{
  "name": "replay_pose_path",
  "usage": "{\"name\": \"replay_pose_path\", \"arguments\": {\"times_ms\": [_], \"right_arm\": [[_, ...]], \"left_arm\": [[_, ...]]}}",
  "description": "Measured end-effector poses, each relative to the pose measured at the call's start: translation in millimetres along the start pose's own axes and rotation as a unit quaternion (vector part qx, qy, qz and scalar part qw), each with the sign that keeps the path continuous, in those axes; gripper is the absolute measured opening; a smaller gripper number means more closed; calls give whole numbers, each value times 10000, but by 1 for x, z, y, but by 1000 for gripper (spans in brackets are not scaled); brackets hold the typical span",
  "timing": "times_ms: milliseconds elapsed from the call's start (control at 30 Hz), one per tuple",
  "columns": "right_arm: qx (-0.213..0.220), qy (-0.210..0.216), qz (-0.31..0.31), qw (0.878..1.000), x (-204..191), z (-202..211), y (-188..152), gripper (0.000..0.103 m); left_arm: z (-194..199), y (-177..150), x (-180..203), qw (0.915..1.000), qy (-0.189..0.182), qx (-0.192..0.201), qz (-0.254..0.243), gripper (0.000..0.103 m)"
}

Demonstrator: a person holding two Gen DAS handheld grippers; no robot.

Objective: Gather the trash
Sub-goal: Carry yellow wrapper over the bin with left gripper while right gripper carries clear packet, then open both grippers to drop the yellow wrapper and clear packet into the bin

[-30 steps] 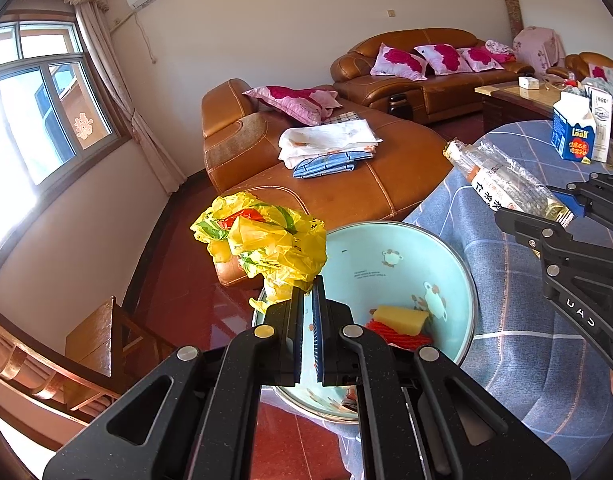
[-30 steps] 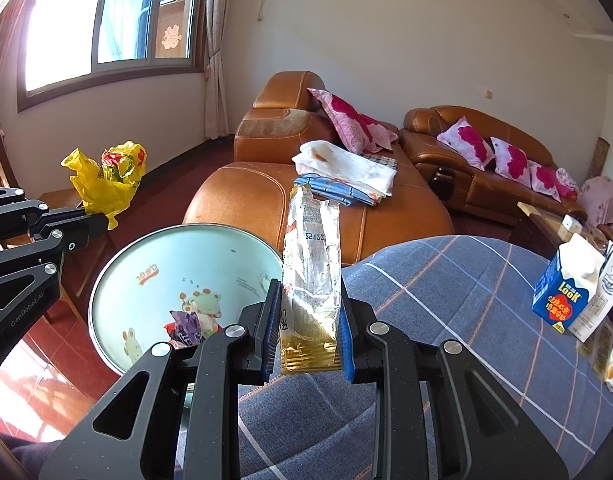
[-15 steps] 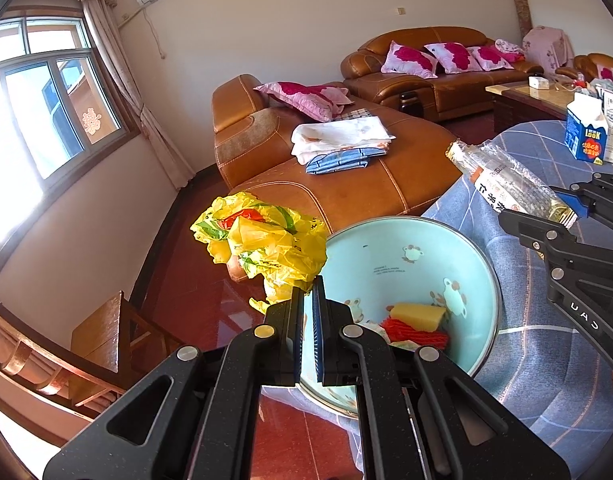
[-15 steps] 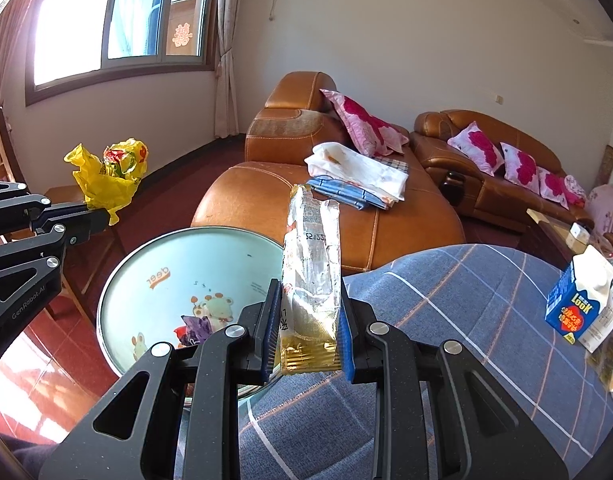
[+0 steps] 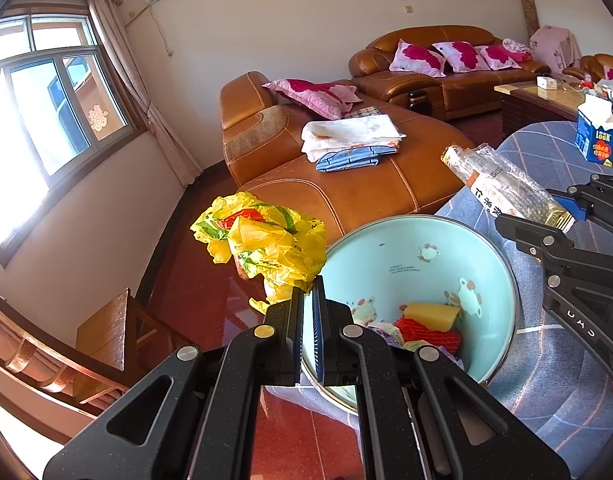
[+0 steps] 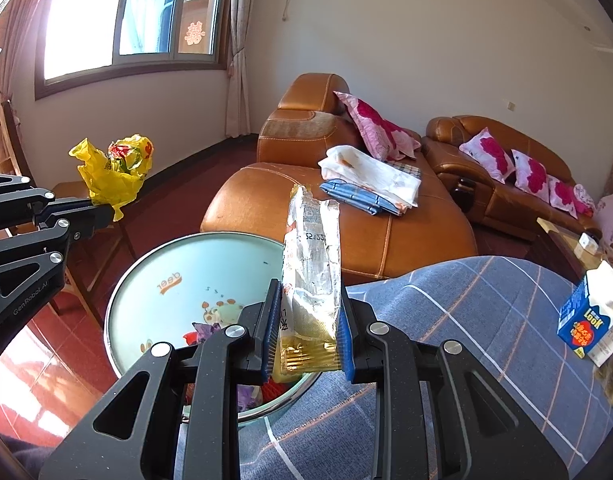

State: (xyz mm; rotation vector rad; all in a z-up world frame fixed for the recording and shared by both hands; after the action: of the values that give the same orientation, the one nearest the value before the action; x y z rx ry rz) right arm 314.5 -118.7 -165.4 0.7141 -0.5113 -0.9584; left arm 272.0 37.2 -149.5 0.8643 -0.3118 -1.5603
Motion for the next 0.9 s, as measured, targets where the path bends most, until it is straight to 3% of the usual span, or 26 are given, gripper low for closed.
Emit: {"name": "replay_pose_path", "arguments": {"times_ms": [567,667,767,800,900], "right_arm": [[83,38,-48,9999,0,0,1,27],[158,69,-104,9998,2,4,1,44],[196,33,-200,9996,7,7,1,45],[211,10,-254,9995,10,9,0,45],[289,-121,-432,9986,21,17,-3,46]], "left_arm": [[-6,-1,1,9999,-114,-35,-10,5],[-5,-1,2,9999,-141,-7,13,8],[-4,0,2,9998,-183,-18,40,22],[-3,0,0,9999,-140,-1,60,38],[0,0,-2,9999,-84,61,72,45]]}}
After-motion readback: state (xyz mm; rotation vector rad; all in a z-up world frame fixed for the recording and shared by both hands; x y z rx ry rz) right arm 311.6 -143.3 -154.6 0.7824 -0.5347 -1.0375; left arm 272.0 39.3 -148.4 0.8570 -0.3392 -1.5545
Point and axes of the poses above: each gripper's, at about its wrist camera, not at the fingertips, and z roughly against the way its jaws point, x to its right, y to its top, the point moved 10 cm from there along -z, roughly the way its jaws point, and after that the axes turned 8 degrees about -x, right-handed, at the moved point
